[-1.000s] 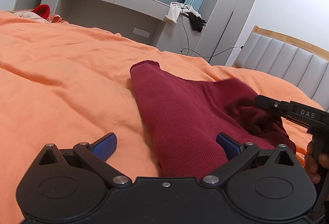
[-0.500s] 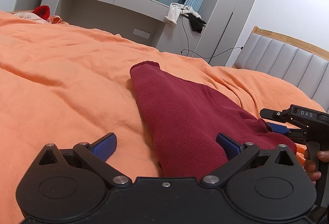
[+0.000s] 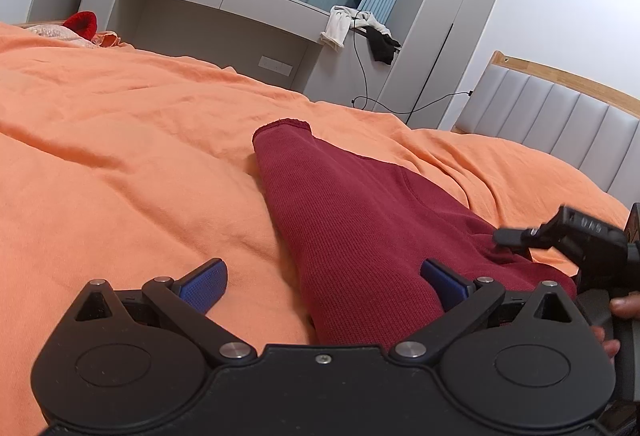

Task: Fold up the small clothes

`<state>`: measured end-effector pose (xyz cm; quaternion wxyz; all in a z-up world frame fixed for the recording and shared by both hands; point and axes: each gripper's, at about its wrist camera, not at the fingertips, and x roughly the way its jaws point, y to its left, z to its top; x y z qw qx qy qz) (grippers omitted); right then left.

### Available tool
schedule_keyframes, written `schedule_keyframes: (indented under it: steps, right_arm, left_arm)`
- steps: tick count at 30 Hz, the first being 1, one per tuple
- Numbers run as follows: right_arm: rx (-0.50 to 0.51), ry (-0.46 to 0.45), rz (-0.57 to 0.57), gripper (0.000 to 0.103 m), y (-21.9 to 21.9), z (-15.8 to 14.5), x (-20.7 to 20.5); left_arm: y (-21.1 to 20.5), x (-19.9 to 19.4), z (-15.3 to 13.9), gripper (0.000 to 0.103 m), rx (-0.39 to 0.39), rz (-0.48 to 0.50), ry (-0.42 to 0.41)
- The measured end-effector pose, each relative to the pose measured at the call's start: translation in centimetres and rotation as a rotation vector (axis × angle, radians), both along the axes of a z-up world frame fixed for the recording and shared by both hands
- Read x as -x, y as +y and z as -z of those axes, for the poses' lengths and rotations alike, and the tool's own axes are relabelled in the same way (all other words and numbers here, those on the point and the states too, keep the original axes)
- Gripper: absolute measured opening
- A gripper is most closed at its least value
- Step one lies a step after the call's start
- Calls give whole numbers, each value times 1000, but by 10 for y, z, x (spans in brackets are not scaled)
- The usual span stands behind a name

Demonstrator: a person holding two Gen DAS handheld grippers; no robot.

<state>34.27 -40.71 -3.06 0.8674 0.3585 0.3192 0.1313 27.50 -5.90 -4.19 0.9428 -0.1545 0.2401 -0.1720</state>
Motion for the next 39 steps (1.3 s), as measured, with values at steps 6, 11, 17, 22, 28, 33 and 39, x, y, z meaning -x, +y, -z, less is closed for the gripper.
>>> schedule_keyframes:
  steps: [6,11,17,22,28,33,39]
  right_arm:
    - [-79,3,30,96,-1,0,-11]
    - [-114,43,62,96,1,18,-18]
    - [-81,26,97,87,6,22,-15]
    - [-45,27,124,80,10,23,-14]
    - [-2,21,104,60,14,22,-14]
    - [21,8,86,51,16,19,-13]
    - [21,12,86,52,15,21,-14]
  left_arm:
    - [-1,-4,-5,103,-9,5,25]
    - [-3,-6,-6,103,-18,2,33]
    - [-4,-8,-6,103,-23,2,37]
    - [-4,-8,-7,103,-23,1,35]
    - [-5,-7,-6,103,-23,0,36]
    - [-1,-11,-11,103,-9,17,49]
    - [27,-28,-24,102,144,29,103]
